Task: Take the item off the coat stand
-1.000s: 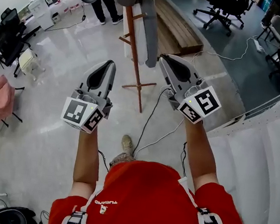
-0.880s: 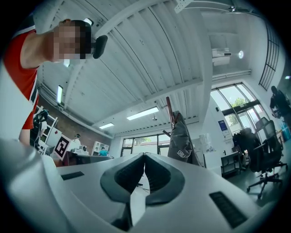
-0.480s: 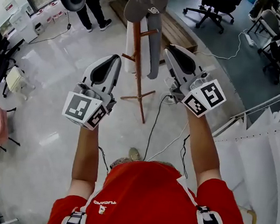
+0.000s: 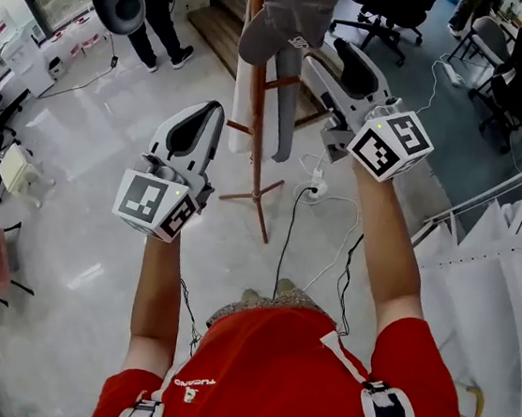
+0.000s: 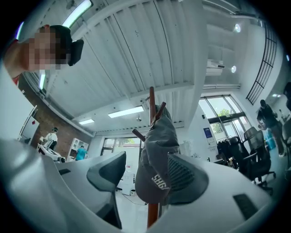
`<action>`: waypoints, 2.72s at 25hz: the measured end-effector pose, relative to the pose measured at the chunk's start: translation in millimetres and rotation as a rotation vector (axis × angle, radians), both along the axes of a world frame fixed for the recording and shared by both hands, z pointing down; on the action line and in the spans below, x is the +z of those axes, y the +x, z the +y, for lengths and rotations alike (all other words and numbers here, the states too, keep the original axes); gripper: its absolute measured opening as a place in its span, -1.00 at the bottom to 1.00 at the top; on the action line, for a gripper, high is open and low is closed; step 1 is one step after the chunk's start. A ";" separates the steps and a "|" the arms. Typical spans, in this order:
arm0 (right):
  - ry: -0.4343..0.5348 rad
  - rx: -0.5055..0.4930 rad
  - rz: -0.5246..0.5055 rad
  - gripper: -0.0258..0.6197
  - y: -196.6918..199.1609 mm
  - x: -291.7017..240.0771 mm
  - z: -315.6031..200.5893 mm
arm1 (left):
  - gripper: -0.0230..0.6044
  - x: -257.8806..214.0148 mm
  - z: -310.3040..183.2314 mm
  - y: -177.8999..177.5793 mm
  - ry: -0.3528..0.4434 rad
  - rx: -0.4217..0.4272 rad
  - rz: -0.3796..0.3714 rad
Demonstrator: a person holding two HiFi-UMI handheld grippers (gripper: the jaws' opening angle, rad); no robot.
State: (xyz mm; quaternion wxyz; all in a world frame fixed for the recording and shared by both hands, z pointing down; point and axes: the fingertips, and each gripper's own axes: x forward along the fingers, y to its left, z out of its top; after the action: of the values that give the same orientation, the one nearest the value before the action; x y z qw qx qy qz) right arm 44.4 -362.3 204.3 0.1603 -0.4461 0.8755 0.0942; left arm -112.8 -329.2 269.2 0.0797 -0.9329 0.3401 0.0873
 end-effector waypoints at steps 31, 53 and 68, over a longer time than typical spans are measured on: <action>0.009 -0.325 0.019 0.13 -7.2 -58.3 -102.0 | -0.89 -3.4 -47.5 17.4 0.005 -0.130 0.005; 0.293 -0.069 0.122 -0.80 1.4 -126.0 -63.5 | -0.89 -15.7 -39.1 6.9 0.032 -0.122 -0.002; 0.323 0.068 0.113 -0.81 43.9 -119.8 -15.8 | -0.89 -14.5 -23.3 15.8 0.023 -0.050 0.013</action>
State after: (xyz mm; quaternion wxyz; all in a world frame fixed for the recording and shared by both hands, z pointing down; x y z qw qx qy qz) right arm 88.3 -378.1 84.4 0.1772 -0.4378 0.8411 0.2638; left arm -97.0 -352.5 254.7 0.0903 -0.9226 0.3627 0.0952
